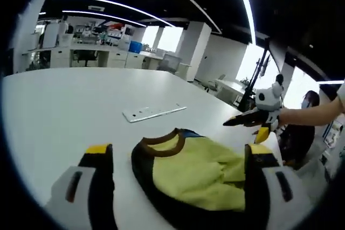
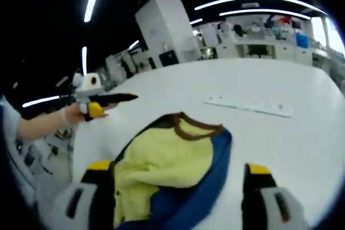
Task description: Fold the garment on the visible template until the final outline fits inside the template.
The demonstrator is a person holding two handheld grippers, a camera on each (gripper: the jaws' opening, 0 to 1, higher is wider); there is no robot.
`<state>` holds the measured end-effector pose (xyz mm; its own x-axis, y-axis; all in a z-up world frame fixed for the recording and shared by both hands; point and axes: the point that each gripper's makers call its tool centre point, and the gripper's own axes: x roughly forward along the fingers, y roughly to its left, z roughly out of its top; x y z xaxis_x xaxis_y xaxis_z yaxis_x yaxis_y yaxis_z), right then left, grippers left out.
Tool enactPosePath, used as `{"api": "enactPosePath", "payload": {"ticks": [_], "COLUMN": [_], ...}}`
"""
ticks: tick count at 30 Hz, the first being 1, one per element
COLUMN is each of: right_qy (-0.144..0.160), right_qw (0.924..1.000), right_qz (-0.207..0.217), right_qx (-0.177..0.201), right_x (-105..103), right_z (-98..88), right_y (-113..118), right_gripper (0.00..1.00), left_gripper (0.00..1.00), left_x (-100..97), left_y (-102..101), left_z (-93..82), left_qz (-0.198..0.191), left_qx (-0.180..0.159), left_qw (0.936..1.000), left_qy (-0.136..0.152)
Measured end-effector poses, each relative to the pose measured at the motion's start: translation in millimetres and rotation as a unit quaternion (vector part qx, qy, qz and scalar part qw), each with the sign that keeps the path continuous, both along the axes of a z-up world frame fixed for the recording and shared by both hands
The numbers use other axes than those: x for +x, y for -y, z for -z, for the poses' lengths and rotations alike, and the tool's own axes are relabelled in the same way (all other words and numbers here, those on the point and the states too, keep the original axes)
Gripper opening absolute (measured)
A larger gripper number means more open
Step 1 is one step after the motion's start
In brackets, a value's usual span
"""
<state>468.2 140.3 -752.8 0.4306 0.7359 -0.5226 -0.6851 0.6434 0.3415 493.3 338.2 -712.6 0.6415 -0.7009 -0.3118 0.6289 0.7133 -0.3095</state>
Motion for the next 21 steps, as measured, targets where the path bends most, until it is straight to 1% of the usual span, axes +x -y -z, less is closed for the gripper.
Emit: {"api": "enactPosePath", "payload": {"ticks": [3, 5, 8, 12, 14, 16, 17, 18, 21], "right_qy": [0.005, 0.006, 0.009, 0.015, 0.017, 0.020, 0.020, 0.019, 0.017], "right_qw": [0.9999, 0.9999, 0.9999, 0.9999, 0.9998, 0.9998, 0.9998, 0.9997, 0.9997], "right_qz": [-0.004, -0.004, 0.000, 0.005, 0.005, 0.006, 0.010, 0.013, 0.017], "right_qx": [-0.008, -0.011, -0.008, -0.002, -0.002, -0.002, 0.000, 0.002, 0.004], "right_x": [-12, -20, -30, -44, -51, -56, -63, -66, -78], "right_z": [-3.9, -6.4, -13.3, -22.3, -25.0, -25.7, -27.8, -28.5, -26.0], "right_y": [-1, 0, 0, 0, 0, 4, 5, 6, 9], "right_gripper": [1.00, 1.00, 1.00, 1.00, 1.00, 1.00, 1.00, 1.00, 0.99], "left_gripper": [0.99, 0.99, 0.99, 0.98, 0.98, 0.96, 0.95, 0.94, 0.89], "left_x": [-10.1, -17.4, -37.8, -55.8, -67.1, -75.4, -82.0, -84.8, -105.2], "left_y": [-2, -3, 2, 6, 9, 10, 11, 11, 17], "left_z": [-6.5, -12.8, -17.6, -16.9, -14.4, -14.2, -15.0, -15.8, -22.2], "left_qz": [0.001, -0.003, -0.002, 0.006, 0.016, 0.017, 0.023, 0.022, 0.030], "left_qx": [-0.008, -0.014, -0.013, -0.013, -0.004, 0.003, 0.003, 0.001, -0.009], "left_qw": [1.0000, 0.9999, 0.9998, 0.9997, 0.9997, 0.9996, 0.9994, 0.9994, 0.9990], "left_qy": [0.002, 0.009, 0.014, 0.020, 0.018, 0.023, 0.024, 0.025, 0.032]}}
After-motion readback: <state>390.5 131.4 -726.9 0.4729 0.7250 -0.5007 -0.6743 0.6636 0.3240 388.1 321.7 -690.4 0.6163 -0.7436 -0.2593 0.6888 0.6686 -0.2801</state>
